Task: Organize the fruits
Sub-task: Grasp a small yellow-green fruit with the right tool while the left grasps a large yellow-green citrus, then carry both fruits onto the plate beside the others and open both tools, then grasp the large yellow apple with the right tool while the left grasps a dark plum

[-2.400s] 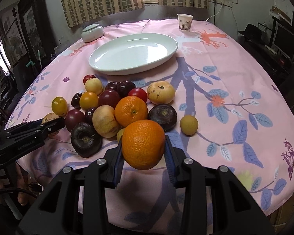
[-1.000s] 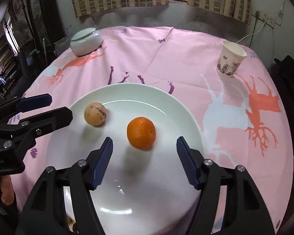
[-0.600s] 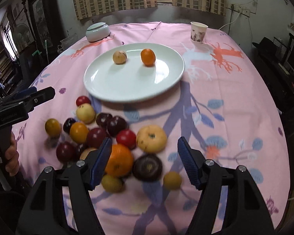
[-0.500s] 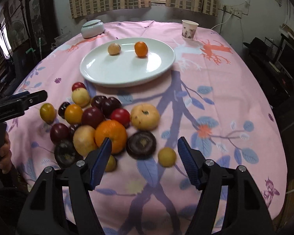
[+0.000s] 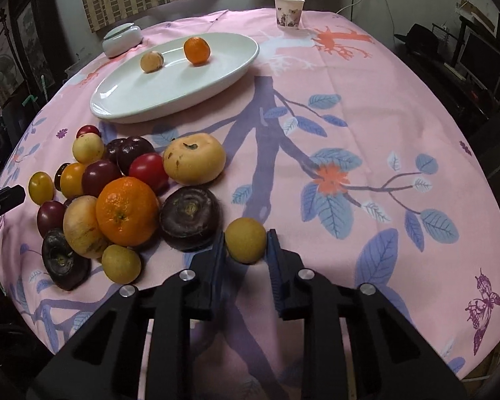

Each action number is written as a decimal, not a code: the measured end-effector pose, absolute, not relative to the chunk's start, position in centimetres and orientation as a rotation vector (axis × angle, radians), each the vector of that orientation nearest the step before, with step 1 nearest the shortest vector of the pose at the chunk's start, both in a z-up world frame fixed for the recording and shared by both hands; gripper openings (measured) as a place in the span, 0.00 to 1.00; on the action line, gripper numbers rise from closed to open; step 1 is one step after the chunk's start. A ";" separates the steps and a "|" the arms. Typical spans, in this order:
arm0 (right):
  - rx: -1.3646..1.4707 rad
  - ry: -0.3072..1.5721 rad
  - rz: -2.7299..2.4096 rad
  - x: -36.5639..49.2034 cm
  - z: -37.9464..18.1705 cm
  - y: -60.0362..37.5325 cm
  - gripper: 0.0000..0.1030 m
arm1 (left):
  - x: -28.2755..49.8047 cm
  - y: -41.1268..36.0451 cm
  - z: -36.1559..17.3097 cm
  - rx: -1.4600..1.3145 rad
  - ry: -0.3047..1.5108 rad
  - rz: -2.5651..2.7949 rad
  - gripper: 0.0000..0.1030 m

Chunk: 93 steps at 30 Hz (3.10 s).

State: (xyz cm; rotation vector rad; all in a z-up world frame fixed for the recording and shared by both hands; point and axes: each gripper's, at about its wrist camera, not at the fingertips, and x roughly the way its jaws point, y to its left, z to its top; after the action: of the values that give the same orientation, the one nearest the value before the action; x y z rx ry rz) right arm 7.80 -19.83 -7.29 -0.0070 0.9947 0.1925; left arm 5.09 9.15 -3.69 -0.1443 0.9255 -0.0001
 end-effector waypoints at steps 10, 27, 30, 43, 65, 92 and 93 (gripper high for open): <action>0.029 0.962 0.280 5.8 -5.0 -18.8 0.24 | 7.4 8.5 -6.7 -0.105 1.004 0.016 0.97; 0.036 0.906 0.405 6.3 -2.3 -15.6 0.24 | 5.7 6.5 -1.5 -0.166 0.903 -0.149 0.39; 0.028 0.888 0.427 6.4 -1.7 -14.7 0.24 | 5.7 6.0 -0.6 -0.156 0.890 -0.170 0.39; -0.008 0.827 0.433 9.5 0.6 -13.7 0.24 | 10.8 3.5 2.4 -0.093 0.865 -0.242 0.40; -0.035 0.912 0.356 31.5 -3.5 -13.1 0.24 | 34.4 0.6 -1.8 -0.121 1.035 -0.270 0.40; 0.034 0.855 0.257 9.3 -2.4 -18.5 0.91 | 6.9 7.8 -0.8 -0.131 0.762 -0.142 0.93; 0.039 0.864 0.256 9.3 -2.7 -18.6 0.91 | 6.4 8.0 -1.3 -0.127 0.775 -0.137 0.93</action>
State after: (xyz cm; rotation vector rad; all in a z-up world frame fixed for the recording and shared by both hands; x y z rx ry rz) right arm 9.29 -18.62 -2.67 0.0395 0.8638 0.2555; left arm 6.42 8.02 -1.29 -0.1270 0.7746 -0.1375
